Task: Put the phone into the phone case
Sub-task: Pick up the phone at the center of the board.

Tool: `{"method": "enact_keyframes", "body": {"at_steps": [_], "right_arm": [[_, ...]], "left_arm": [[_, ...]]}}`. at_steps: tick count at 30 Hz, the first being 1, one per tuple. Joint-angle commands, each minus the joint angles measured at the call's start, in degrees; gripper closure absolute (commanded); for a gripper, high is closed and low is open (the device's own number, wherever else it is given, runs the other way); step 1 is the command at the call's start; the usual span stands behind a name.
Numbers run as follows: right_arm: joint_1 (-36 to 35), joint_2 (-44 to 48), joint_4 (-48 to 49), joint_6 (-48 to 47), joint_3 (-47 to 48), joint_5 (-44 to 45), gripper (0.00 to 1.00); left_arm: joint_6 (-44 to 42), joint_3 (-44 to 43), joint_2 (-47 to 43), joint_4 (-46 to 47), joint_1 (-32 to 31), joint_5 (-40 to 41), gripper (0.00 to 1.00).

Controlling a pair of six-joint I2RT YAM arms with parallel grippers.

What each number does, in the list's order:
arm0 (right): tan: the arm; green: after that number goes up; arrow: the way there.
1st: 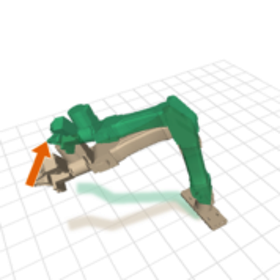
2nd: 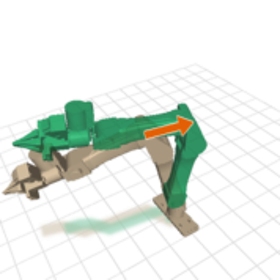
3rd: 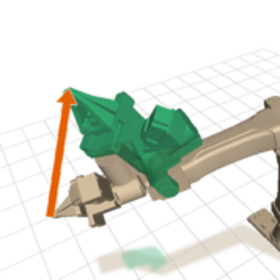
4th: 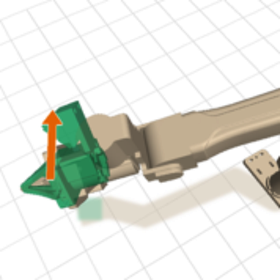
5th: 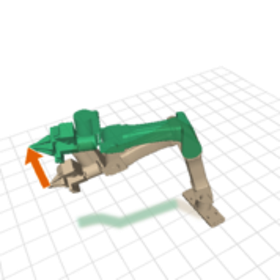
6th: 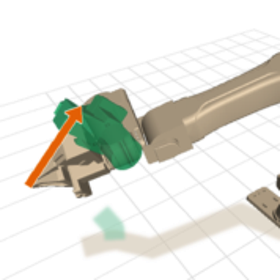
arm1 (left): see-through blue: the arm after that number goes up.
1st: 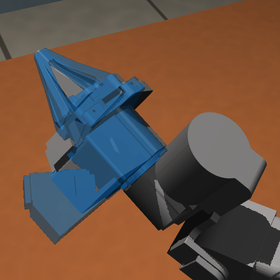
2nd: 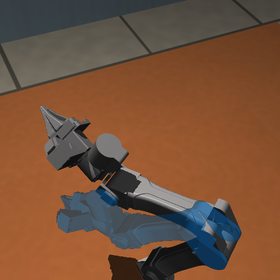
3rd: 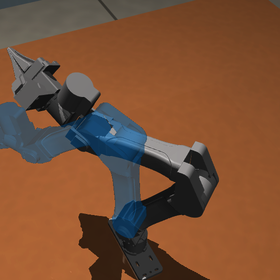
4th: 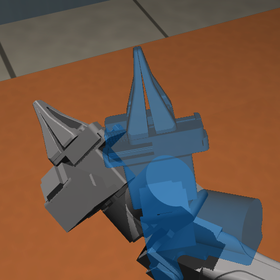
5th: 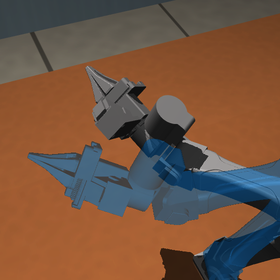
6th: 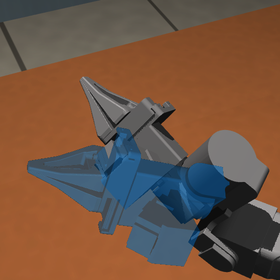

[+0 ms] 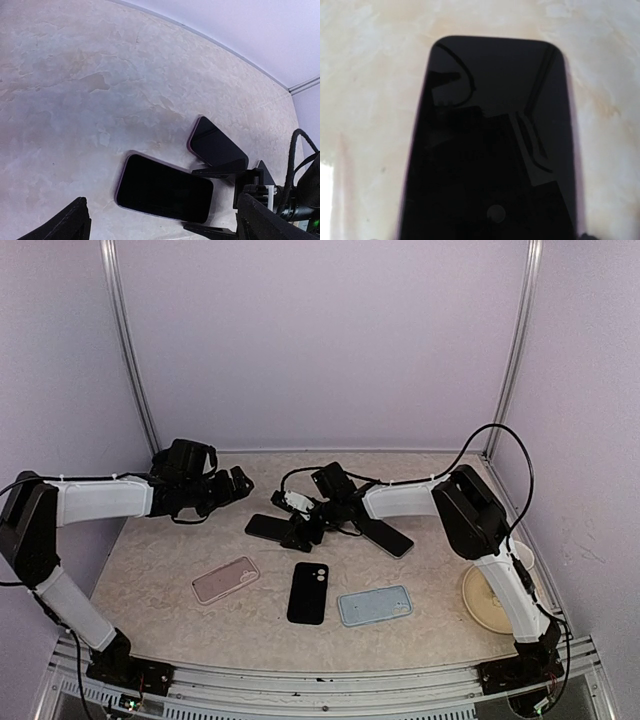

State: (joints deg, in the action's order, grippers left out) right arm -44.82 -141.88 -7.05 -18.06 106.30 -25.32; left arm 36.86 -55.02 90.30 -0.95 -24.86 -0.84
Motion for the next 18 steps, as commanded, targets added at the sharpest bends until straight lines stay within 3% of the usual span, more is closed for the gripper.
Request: {"method": "enact_keyframes", "body": {"at_steps": [1,11,15,18], "right_arm": [[0.4,-3.1,-5.4,-0.1,0.6,-0.9,0.19],[-0.2,-1.1,-3.1,-0.8,-2.7,2.2,0.35],[-0.9,-0.1,-1.7,-2.2,-4.6,3.4,0.47],[-1.0,1.0,-0.1,-2.2,-5.5,3.6,0.63]], "left_arm": [[0.2,-0.9,-2.3,-6.4,-0.8,5.7,0.01],[-0.4,1.7,-5.5,-6.7,-0.7,7.5,0.01],[-0.5,1.9,-5.6,-6.6,-0.7,6.8,0.01],[-0.5,2.3,-5.5,-6.2,-0.6,5.9,0.01]]}}
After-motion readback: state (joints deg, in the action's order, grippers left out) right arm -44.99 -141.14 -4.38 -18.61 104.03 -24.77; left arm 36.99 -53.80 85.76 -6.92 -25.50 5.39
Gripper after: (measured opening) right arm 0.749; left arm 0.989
